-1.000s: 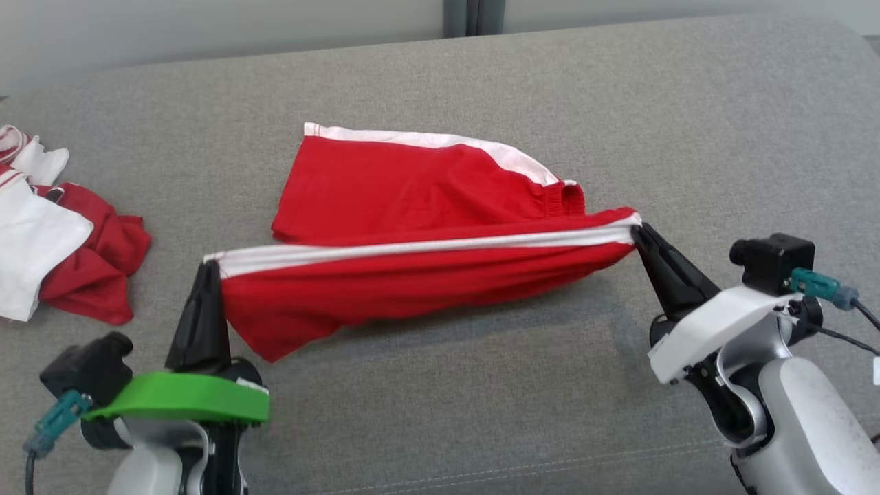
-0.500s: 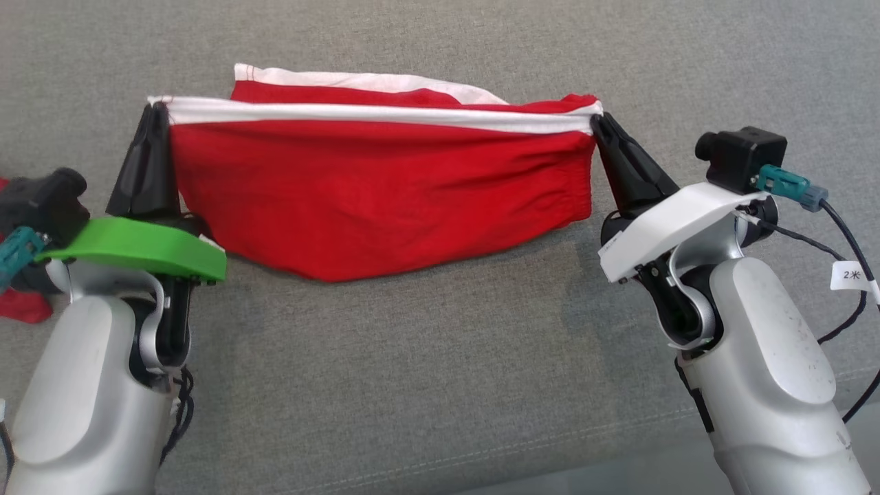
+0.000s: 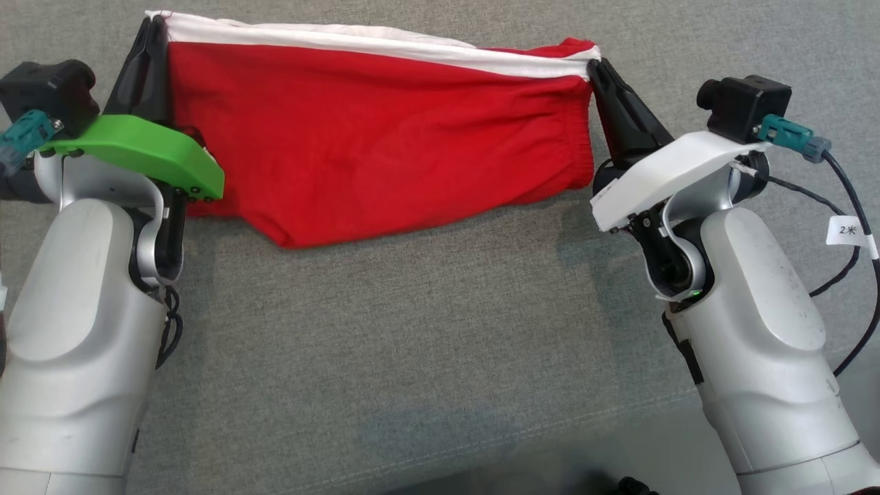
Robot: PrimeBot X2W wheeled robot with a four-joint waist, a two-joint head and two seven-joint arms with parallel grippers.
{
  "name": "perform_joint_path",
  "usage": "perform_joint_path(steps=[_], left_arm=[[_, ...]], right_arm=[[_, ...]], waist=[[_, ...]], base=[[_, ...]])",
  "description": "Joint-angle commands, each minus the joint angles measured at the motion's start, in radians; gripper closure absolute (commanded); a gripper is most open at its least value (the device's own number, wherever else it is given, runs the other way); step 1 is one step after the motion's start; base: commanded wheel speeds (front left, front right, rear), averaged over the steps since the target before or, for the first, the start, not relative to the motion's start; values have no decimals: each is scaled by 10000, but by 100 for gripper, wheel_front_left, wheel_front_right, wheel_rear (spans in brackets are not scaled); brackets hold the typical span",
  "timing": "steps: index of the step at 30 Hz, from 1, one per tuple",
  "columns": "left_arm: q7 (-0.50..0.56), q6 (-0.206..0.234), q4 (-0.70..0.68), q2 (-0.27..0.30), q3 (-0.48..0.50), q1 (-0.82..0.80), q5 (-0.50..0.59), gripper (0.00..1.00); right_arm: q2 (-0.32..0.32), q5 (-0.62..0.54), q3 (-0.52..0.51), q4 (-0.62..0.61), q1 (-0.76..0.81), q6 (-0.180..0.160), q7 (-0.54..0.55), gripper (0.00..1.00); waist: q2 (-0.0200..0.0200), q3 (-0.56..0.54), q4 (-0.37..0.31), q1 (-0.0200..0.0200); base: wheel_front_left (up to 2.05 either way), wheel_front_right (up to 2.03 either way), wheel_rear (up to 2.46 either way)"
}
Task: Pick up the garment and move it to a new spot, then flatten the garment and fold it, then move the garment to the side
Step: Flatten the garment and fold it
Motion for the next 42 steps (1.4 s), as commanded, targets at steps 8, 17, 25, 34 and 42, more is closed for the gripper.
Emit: perform_joint_path(steps=[8, 17, 25, 34, 42], left_arm=[[-468, 17, 1432, -247, -35, -1021, 116, 0], [-1209, -286, 2312, -394, -19, -1155, -22, 0], [-1212, -355, 2926, -255, -352, -192, 175, 0], [-626, -441, 3384, -110, -705, 787, 123, 0], [71, -473, 3577, -303, -1021, 1370, -37, 0]], right_arm=[[-5, 613, 432, 999, -562, -13, -360, 0], [-13, 551, 60, 1320, -45, -13, -754, 0], [-5, 75, -854, 325, 1511, -13, -1057, 0], [-6, -490, -1418, -1333, 3530, -13, -1344, 0], [-6, -1600, -1520, -2368, 4956, -13, -1718, 0]], waist=[[0, 41, 18, -1], [0, -506, 106, -1], [0, -1240, 238, -1], [0, -1741, 224, -1], [0, -2145, 146, -1]], base=[[0, 0, 0], [0, 0, 0], [0, 0, 0], [0, 0, 0], [0, 0, 0]])
